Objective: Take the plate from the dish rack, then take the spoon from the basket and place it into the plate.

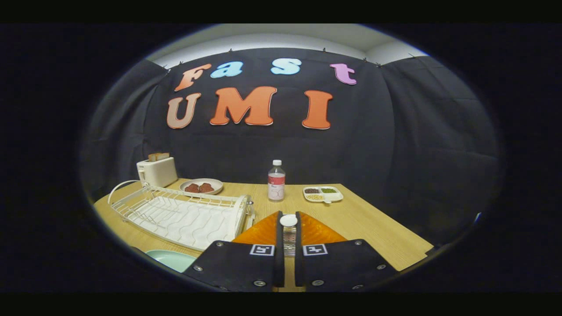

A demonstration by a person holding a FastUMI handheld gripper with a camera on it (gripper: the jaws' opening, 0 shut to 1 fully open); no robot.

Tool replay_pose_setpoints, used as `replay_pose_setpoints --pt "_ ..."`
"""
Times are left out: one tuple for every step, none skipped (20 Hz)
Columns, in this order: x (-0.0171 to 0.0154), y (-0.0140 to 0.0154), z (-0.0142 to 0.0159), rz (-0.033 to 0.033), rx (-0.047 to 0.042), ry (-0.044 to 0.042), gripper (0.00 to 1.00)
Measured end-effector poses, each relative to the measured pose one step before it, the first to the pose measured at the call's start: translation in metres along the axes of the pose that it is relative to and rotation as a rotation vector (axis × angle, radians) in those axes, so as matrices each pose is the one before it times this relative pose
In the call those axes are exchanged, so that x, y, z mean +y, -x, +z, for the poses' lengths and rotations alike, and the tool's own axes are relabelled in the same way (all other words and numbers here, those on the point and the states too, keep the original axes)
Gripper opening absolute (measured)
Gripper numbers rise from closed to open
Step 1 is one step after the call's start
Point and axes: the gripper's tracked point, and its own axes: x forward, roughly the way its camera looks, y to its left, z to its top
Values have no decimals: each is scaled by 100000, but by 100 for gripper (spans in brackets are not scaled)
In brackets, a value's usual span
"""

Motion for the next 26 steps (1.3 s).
replay_pose_setpoints --pt "-77 802 817 427 -1019 -80 9" --pt "-26 760 844 592 -1118 -304 9" --pt "32 803 781 985 -856 -451 9" --pt "207 894 689 1172 -515 -707 9" --pt "364 881 500 1953 -1 -730 9" --pt "591 926 546 2482 -403 -1144 9" --pt "759 936 419 2789 -33 -1173 9" --pt "681 815 247 2511 -73 -1293 9" --pt "790 863 199 2518 171 -667 9" --pt "756 785 169 2472 -162 25 9" --pt "927 726 150 2593 -359 476 9" --pt "1190 603 23 3203 -142 433 9" --pt "1429 650 102 3868 -340 111 9" --pt "1398 586 -18 3850 -93 617 9" --pt "1287 523 -87 3122 -59 1345 9" --pt "907 318 -100 2275 -311 1589 9" --pt "911 217 -178 1854 -292 1423 9" --pt "952 113 -152 1925 -584 1059 9" --pt "828 -36 -279 2039 -407 712 9" --pt "778 -26 -680 1825 990 327 9" --pt "604 41 -766 1640 1332 105 9" --pt "156 -17 -488 1269 852 191 9" --pt "195 -9 -459 652 701 218 9" --pt "101 95 -586 282 840 -150 9" --pt "219 111 -537 718 451 -783 9" --pt "345 95 -604 1346 603 -777 9"
